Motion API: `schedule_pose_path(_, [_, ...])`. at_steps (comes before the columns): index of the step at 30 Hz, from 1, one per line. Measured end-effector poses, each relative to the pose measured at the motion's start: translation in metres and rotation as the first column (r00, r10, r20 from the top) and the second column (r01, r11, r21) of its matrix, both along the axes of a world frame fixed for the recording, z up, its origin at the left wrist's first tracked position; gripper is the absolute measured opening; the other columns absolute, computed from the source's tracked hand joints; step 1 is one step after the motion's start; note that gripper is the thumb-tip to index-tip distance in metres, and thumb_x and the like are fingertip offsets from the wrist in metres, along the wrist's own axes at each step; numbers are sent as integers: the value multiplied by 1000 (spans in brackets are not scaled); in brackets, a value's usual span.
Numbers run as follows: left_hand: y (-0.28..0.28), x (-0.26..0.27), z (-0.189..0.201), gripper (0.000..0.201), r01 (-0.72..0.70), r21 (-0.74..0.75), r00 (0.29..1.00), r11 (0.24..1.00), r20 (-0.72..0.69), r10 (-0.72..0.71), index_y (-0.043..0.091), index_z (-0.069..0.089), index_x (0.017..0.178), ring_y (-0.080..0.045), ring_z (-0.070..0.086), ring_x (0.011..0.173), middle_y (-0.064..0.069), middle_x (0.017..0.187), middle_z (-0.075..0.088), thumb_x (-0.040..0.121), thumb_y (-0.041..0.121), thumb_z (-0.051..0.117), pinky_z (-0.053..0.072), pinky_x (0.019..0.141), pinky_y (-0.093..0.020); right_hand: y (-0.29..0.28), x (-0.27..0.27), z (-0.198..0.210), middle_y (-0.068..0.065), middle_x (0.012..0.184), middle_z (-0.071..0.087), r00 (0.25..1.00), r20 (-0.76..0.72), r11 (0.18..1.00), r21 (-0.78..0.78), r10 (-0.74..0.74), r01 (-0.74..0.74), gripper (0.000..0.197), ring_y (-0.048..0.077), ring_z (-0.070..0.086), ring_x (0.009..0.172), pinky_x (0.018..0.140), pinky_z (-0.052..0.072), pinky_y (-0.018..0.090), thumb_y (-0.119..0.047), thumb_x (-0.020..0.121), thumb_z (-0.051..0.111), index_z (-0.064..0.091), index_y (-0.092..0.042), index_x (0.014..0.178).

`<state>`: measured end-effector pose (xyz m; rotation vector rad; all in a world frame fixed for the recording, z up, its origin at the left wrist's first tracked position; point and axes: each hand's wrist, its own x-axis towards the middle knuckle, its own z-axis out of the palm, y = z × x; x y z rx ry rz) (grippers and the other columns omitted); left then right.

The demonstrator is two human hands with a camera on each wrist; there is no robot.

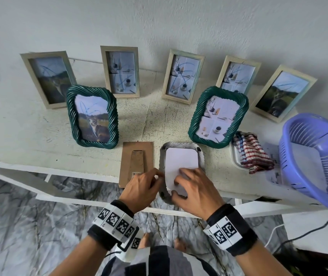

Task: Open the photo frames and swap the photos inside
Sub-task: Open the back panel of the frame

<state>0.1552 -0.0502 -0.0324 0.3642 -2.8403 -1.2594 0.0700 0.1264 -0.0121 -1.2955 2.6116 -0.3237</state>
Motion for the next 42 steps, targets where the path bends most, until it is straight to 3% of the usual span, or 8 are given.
schedule_pose_path(6, [0, 4, 2, 13, 7, -27, 1000, 1000, -18, -8, 21, 64, 104, 1, 53, 50, 14, 54, 53, 96, 22, 53, 31, 49, -11, 5, 0, -1, -3, 84, 56, 1000, 29, 993, -118, -4, 7, 32, 14, 49, 76, 66, 46, 28, -39, 92, 34, 56, -17, 88])
schedule_pose_path(16, [2, 3, -7, 34, 50, -126, 999, 991, 11, -49, 34, 67, 109, -7, 65, 77, 12, 96, 72, 90, 45, 41, 55, 69, -35, 11, 1, 4, -1, 78, 53, 992, -63, 946, -313, -110, 85, 24, 17, 49, 67, 53, 46, 32, -25, 97, 32, 53, -15, 95])
schedule_pose_path(26, [0, 1, -3, 30, 64, -103, 998, 993, 2, -64, 31, 70, 107, -1, 64, 73, 13, 93, 73, 90, 42, 47, 57, 68, -31, 32, -7, 59, 5, 56, 55, 719, -345, 773, -477, -603, 419, 9, 18, 44, 55, 46, 30, 22, -9, 88, 55, 56, -8, 80])
schedule_pose_path(30, [0, -1, 4, 21, 58, -63, 997, 996, -41, -61, 26, 71, 108, 11, 55, 61, 16, 78, 69, 94, 30, 56, 43, 59, -9, 56, -26, 56, 12, 62, 62, 695, -146, 618, -609, -704, 497, 5, 27, 58, 51, 46, 40, 29, -5, 88, 56, 59, -7, 90])
schedule_pose_path(33, [0, -3, 13, 16, 10, 0, 993, 1000, -116, -10, 17, 73, 105, 9, 52, 51, 24, 54, 51, 93, 13, 63, 33, 49, -5, 73, -31, 45, 13, 89, 70, 742, 342, 359, -710, -576, 606, 20, 28, 70, 72, 57, 58, 40, -1, 93, 55, 57, -19, 101])
schedule_pose_path(36, [3, -13, 28, 13, 6, 116, 987, 993, -159, 12, 18, 72, 102, 6, 55, 54, 25, 59, 58, 94, 17, 63, 37, 51, -5, 76, -21, 45, 11, 95, 67, 588, 755, 145, -573, -289, 807, 22, 29, 69, 82, 64, 61, 40, 4, 94, 53, 54, -17, 101])
schedule_pose_path(39, [16, -30, 44, 30, 51, 329, 992, 943, -124, -10, 18, 68, 112, -2, 68, 75, 10, 87, 71, 90, 38, 62, 57, 62, -22, 72, -8, 38, 8, 79, 70, 437, 896, 43, -435, -77, 899, 17, 26, 69, 71, 66, 60, 39, 4, 92, 56, 52, -10, 101])
schedule_pose_path(42, [34, -45, 52, 30, -8, 612, 998, 791, -45, 45, 9, 67, 110, -17, 72, 85, -5, 94, 74, 87, 28, 67, 60, 66, -34, 64, 4, 28, 21, 83, 67, 343, 939, 2, -343, 24, 939, 17, 30, 69, 70, 65, 58, 36, 2, 89, 59, 51, -4, 103])
